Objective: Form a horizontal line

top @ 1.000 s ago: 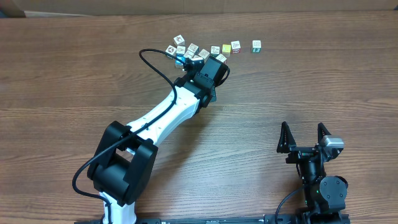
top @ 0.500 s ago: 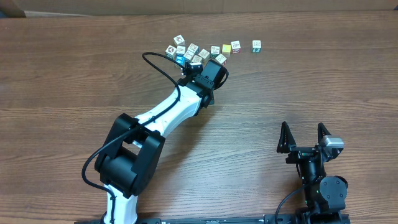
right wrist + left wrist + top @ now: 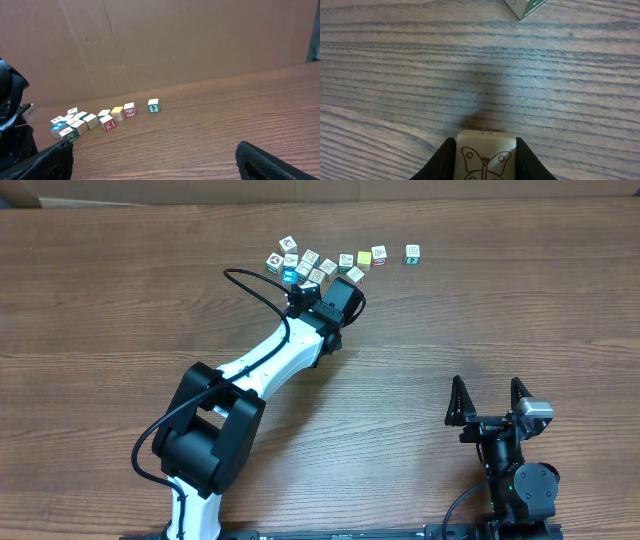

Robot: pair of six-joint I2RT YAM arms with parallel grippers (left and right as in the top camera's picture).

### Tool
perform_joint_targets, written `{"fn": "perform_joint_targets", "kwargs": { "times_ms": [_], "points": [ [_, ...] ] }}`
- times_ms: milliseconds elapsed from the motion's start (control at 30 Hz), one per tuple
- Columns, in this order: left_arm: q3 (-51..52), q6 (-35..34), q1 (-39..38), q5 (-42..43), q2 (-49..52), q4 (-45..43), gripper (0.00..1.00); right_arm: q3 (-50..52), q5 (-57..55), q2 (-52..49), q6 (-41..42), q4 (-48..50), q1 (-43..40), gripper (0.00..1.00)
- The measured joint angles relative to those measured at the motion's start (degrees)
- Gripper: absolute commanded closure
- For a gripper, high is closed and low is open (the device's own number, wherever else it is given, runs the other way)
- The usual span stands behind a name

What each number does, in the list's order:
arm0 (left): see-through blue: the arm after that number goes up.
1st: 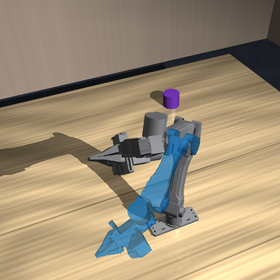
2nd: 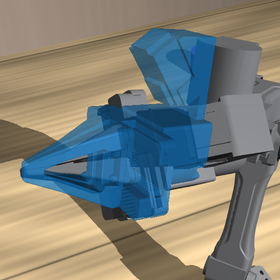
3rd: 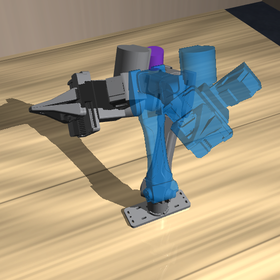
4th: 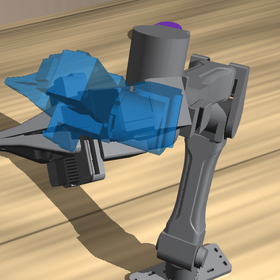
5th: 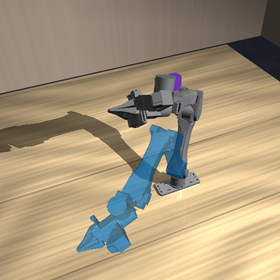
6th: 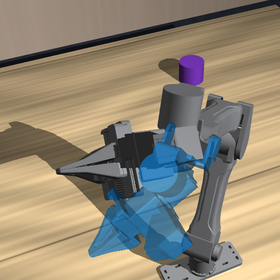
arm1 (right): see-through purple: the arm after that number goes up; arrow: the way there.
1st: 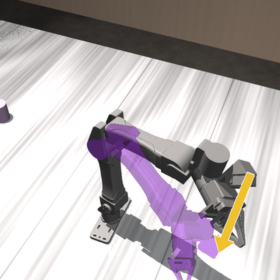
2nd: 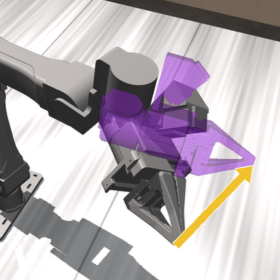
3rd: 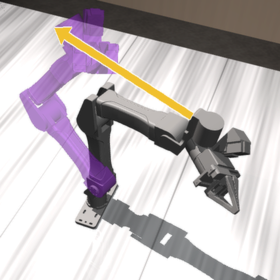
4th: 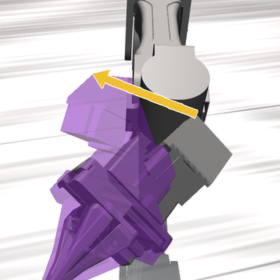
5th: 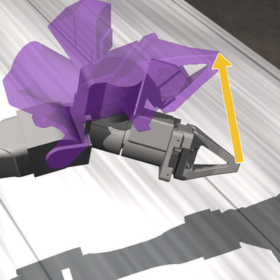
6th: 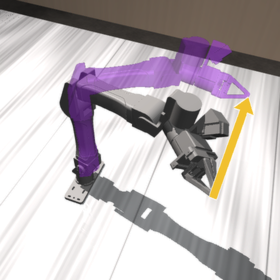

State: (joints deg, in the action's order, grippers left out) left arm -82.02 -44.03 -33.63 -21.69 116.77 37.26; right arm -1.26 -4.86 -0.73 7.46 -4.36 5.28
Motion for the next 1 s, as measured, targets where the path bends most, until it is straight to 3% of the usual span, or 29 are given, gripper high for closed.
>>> {"fn": "perform_joint_targets", "kwargs": {
  "times_ms": [500,767,1000],
  "points": [
    [0.0,-0.6,0.0,-0.1,2.6,-0.2,0.72,0.0,0.0,0.0,0.0,0.0,0.0,0.0],
    [0.0,-0.6,0.0,-0.1,2.6,-0.4,0.58,0.0,0.0,0.0,0.0,0.0,0.0,0.0],
    [0.0,-0.7,0.0,-0.1,2.6,-0.4,0.65,0.0,0.0,0.0,0.0,0.0,0.0,0.0]
  ]
}}
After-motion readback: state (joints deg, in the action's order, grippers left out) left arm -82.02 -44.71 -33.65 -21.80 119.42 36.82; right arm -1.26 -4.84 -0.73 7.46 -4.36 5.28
